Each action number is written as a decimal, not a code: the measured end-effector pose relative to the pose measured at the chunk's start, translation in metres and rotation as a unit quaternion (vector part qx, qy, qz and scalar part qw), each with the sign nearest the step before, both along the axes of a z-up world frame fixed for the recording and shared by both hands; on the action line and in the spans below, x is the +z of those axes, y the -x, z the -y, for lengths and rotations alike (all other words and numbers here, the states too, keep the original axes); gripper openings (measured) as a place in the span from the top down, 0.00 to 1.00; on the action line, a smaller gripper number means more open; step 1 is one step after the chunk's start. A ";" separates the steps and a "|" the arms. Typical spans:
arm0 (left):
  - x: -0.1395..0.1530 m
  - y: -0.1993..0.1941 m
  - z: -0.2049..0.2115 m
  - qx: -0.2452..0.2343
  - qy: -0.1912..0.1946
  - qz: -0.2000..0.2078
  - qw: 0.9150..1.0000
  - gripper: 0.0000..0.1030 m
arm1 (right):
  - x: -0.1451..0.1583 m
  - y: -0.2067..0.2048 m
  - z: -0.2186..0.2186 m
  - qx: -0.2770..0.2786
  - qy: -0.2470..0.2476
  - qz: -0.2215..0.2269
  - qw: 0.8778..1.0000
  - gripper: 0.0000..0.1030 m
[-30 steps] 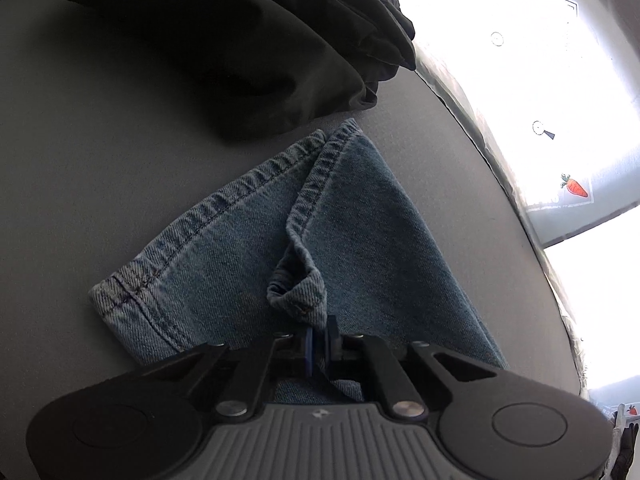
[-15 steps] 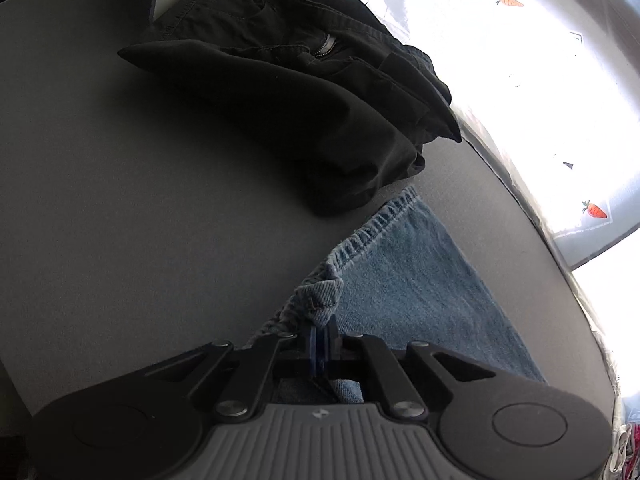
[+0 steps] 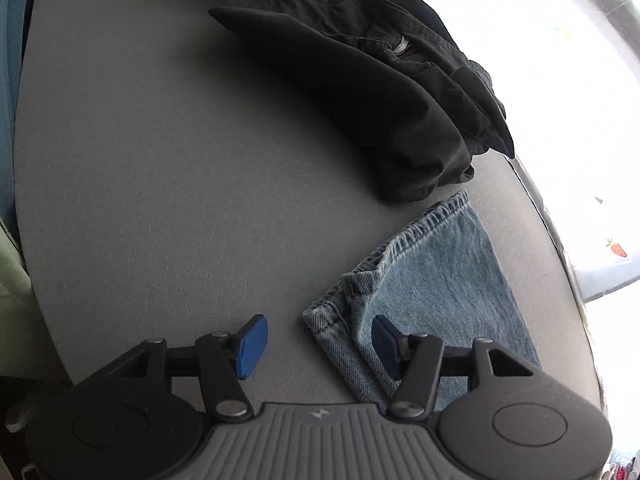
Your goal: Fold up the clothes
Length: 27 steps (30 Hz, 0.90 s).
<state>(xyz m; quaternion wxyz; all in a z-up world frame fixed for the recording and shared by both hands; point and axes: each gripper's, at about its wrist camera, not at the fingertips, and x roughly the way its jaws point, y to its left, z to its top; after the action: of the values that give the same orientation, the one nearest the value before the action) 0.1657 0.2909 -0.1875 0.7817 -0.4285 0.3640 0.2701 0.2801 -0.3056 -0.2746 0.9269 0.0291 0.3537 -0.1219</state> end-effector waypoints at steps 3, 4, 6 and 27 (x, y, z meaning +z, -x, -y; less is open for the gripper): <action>-0.004 -0.006 0.003 -0.008 -0.002 0.014 1.000 0.26 | -0.002 0.002 0.000 0.001 0.001 0.009 1.000 0.00; -0.005 -0.008 0.003 -0.006 -0.002 0.016 1.000 0.24 | -0.002 0.003 0.000 0.001 0.001 0.013 1.000 0.00; -0.007 -0.011 0.005 0.002 -0.001 0.025 1.000 0.15 | -0.003 0.004 0.000 0.002 0.002 0.017 1.000 0.00; 0.032 -0.066 0.062 -0.118 0.040 0.149 0.981 0.86 | -0.007 0.007 0.009 0.033 -0.007 0.032 0.999 0.00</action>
<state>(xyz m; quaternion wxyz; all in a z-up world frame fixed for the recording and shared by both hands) 0.2315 0.2284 -0.1551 0.8357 -0.4489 0.3018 0.0948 0.2731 -0.3146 -0.2812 0.9410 0.0281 0.3255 -0.0881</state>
